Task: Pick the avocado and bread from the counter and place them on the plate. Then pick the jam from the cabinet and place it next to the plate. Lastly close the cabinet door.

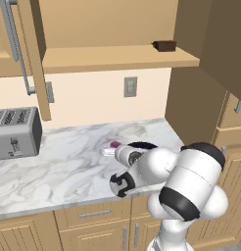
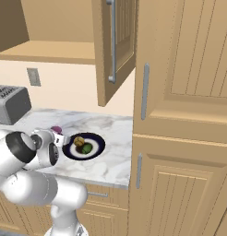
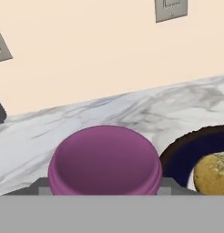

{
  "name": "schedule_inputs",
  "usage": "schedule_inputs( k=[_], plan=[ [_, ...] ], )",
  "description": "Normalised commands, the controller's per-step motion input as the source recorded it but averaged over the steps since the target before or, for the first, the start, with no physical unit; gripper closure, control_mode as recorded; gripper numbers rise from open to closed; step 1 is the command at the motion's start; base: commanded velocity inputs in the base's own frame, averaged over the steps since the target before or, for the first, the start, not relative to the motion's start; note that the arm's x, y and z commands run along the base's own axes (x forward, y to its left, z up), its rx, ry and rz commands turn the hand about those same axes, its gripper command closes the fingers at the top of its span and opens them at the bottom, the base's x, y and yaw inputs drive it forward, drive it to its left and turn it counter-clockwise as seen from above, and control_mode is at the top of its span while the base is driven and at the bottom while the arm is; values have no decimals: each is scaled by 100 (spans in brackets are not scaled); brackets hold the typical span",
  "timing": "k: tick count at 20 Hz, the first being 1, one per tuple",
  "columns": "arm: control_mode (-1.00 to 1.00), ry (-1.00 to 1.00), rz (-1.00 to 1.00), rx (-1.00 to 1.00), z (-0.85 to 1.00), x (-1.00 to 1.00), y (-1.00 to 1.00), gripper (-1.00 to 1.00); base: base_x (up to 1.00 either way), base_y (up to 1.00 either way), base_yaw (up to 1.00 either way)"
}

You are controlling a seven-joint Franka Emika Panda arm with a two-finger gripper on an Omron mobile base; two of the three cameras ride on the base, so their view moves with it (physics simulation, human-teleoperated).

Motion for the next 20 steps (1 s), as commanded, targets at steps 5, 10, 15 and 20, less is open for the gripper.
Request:
schedule_inputs(
  k=[5, 10, 15, 20],
  plan=[
    [-100, 2, 0, -6, -3, 0, 0, 100, 0, 0, 0],
    [-100, 11, 0, -13, -11, 0, 16, -100, 0, 0, 0],
    [-100, 2, 0, -1, 0, 0, 2, -100, 0, 0, 0],
    [-100, 0, -1, 0, 36, 0, 0, -100, 0, 0, 0]
  ],
)
